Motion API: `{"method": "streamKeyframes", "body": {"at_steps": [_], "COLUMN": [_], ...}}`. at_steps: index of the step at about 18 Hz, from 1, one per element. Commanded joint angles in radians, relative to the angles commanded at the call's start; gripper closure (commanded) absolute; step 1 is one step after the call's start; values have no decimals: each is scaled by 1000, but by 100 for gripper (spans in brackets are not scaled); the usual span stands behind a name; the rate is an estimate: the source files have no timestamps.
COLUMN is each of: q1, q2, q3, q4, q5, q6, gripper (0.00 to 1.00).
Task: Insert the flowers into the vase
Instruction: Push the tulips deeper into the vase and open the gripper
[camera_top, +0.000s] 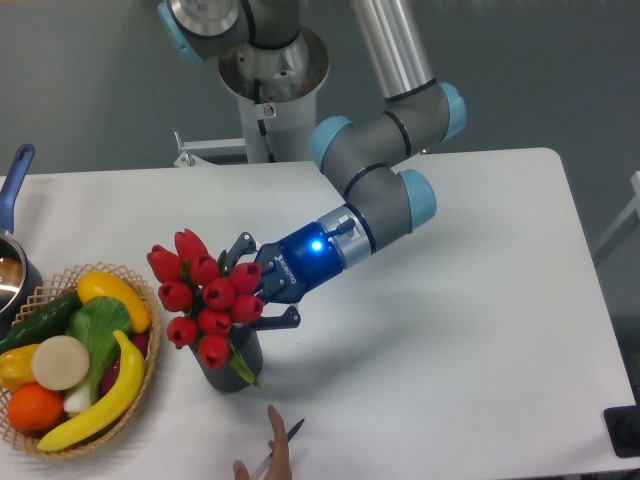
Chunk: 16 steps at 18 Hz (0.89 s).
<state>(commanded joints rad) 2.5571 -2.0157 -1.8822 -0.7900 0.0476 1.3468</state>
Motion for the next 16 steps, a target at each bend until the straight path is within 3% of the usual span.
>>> {"method": "streamKeyframes", "body": {"at_steps": [1,5,8,14,16], "q1": [-2,0,5,15,24], "q2": [-2,0,0,17,47], "q3": [-2,-6,-8,-28,-34], "q4": [0,0,0,0,0], "q5": [0,2,8,100,200], "q6": [0,2,3,51,49], "gripper": [60,19,1,0,0]}}
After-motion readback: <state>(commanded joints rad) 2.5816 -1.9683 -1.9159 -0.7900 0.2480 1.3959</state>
